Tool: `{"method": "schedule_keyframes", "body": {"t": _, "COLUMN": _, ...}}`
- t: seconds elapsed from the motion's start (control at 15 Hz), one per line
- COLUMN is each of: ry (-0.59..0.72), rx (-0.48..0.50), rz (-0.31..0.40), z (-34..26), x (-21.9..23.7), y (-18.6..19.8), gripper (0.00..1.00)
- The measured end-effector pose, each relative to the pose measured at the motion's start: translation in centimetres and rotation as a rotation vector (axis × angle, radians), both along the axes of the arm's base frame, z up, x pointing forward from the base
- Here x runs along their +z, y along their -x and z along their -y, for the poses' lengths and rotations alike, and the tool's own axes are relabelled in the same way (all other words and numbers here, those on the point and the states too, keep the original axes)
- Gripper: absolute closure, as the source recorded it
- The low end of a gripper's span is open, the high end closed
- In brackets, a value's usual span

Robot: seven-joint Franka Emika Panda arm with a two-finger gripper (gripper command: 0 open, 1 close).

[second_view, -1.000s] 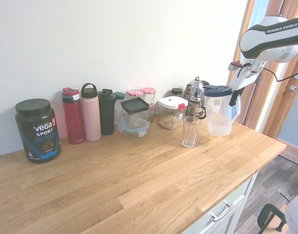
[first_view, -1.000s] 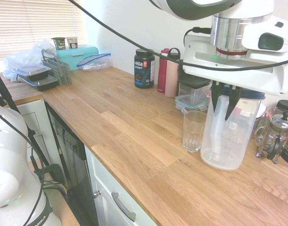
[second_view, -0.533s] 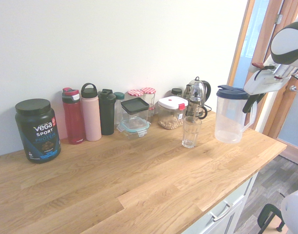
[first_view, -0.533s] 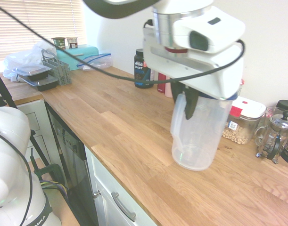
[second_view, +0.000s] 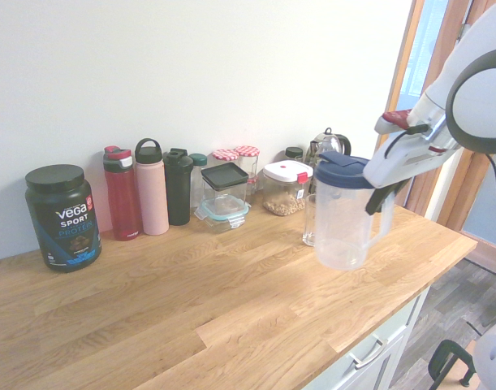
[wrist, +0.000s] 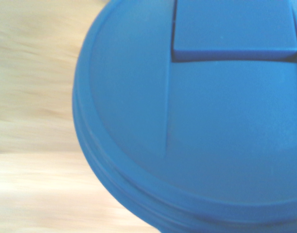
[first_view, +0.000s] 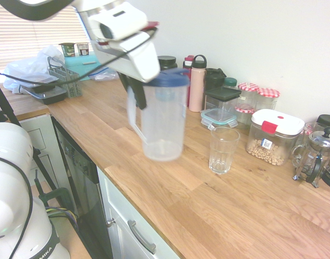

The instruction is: Pour me some water

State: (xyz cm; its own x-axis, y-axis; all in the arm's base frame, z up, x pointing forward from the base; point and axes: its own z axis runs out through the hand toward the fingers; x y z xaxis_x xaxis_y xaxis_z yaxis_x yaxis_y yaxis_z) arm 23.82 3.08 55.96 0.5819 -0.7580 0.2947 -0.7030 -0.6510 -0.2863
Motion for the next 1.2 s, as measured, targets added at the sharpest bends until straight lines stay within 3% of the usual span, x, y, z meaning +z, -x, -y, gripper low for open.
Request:
{"method": "schedule_keyframes", "body": {"t": 0.2, "ry": 0.006, "rx": 0.005, "rz": 0.068, "z": -7.0, "x": -0.6, "y": -1.1, "gripper": 1.00}}
{"method": "schedule_keyframes", "body": {"t": 0.47, "ry": -0.004, "rx": 0.000, "rz": 0.091, "z": -12.8, "x": -2.4, "y": -5.6, "gripper": 1.00}}
{"method": "schedule_keyframes", "body": {"t": 0.87, "ry": -0.042, "rx": -0.017, "rz": 0.067, "z": -18.2, "x": -6.5, "y": -12.5, "gripper": 1.00}}
{"method": "schedule_keyframes", "body": {"t": 1.2, "ry": -0.018, "rx": -0.102, "rz": 0.032, "z": -18.9, "x": -9.6, "y": -15.2, "gripper": 1.00}}
